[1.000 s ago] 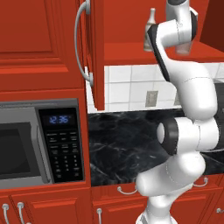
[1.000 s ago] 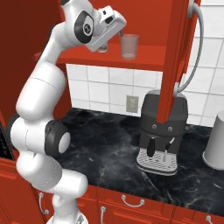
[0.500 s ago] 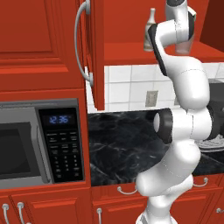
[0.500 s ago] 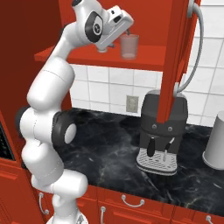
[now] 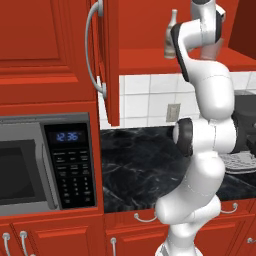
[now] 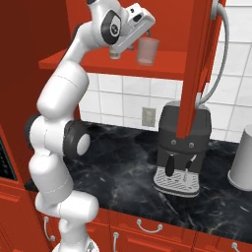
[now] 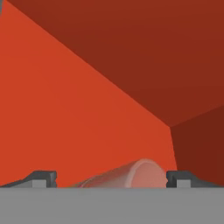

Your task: There is a bowl on the dining counter. Grab a lemon wedge from the fridge and place it in the bowl. Then get the liquor bottle and glass cup from the cabinet and place them next to the bowl.

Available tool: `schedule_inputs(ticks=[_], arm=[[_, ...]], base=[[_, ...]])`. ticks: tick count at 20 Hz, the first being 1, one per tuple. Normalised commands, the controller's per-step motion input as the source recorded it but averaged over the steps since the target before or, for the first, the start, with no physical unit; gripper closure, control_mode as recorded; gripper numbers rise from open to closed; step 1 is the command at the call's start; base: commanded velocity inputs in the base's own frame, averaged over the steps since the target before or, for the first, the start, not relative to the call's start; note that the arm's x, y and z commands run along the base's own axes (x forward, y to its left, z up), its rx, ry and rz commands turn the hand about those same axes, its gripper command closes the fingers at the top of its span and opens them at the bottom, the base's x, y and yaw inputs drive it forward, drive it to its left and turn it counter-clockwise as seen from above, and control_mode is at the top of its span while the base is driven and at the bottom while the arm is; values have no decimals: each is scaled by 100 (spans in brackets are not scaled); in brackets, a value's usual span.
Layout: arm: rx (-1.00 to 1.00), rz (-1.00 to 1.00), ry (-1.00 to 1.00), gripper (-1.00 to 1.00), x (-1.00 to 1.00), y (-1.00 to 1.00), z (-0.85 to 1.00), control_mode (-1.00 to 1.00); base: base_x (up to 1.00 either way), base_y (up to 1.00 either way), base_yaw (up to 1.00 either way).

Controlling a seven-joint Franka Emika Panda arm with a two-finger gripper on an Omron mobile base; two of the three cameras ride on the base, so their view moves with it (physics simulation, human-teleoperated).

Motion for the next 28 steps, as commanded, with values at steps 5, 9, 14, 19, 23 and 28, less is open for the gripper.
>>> schedule_inputs(ticks=[5, 9, 14, 19, 23, 28], arm=[[0, 0, 0, -100, 0, -9, 0, -100], [0, 0, 0, -100, 0, 0, -8, -100], [0, 0, 4, -100, 0, 0, -17, -100], [0, 0, 7, -100, 0, 0, -23, -100], [0, 0, 8, -100, 0, 0, -29, -100], [0, 0, 8, -100, 0, 0, -37, -100]], base=[[0, 0, 0], [0, 0, 0], [0, 0, 0], [0, 0, 0], [0, 0, 0], [0, 0, 0]])
